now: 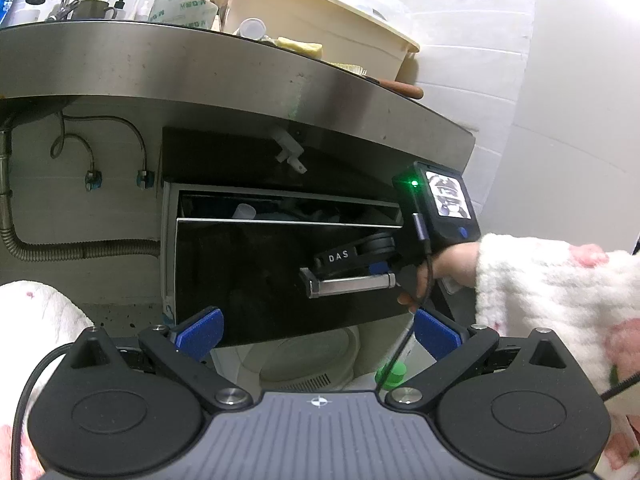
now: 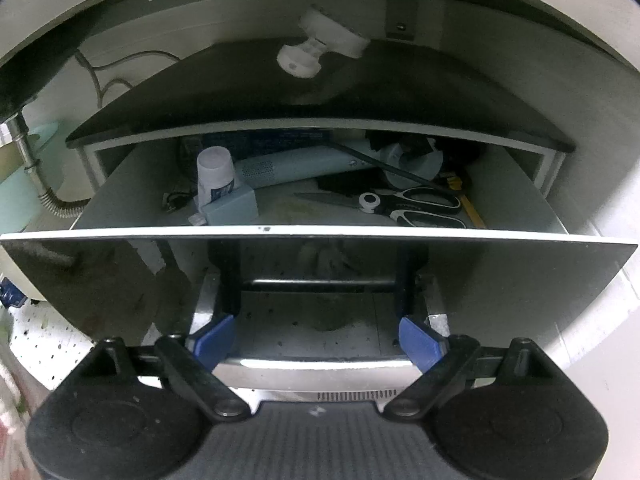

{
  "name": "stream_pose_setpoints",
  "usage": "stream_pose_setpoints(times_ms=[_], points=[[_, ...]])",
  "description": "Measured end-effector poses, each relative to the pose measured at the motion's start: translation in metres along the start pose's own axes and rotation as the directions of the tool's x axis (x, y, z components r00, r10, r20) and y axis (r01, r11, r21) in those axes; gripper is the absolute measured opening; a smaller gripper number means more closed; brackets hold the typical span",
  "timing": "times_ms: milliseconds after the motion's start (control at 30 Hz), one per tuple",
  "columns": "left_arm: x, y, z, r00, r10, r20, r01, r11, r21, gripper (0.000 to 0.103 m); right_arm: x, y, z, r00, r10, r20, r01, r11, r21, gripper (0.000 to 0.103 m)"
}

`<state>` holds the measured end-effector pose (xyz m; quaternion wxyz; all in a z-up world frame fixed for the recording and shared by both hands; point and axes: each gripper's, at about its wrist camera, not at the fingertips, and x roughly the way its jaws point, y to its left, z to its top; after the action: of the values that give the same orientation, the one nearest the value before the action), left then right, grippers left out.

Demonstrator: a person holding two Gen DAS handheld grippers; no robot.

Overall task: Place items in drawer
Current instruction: 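Push the drawer handle inward with the right gripper to close the drawer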

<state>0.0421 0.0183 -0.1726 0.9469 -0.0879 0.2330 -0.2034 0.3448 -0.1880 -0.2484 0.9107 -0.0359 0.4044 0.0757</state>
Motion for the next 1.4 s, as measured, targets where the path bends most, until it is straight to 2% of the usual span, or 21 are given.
stream_pose_setpoints(times_ms=[200, 267, 333, 1400], points=[[0.001, 0.000, -0.001, 1.000, 0.001, -0.007, -0.001, 1.000, -0.004, 0.103, -0.003, 0.001, -0.001, 1.000, 0.000, -0.011, 0.001, 1.000, 0.005, 0.090], [0.001, 0.000, -0.001, 1.000, 0.001, -0.007, -0.001, 1.000, -0.004, 0.103, -0.002, -0.001, 0.000, 1.000, -0.005, -0.015, 0.005, 1.000, 0.009, 0.094], [0.001, 0.000, -0.001, 1.000, 0.002, -0.009, -0.002, 1.000, -0.004, 0.103, 0.001, -0.003, 0.000, 1.000, 0.003, -0.018, -0.003, 1.000, 0.008, 0.102], [-0.012, -0.010, -0.014, 1.000, 0.012, -0.018, -0.012, 1.000, -0.012, 0.103, 0.003, -0.001, 0.001, 1.000, 0.001, -0.013, -0.001, 1.000, 0.006, 0.102]])
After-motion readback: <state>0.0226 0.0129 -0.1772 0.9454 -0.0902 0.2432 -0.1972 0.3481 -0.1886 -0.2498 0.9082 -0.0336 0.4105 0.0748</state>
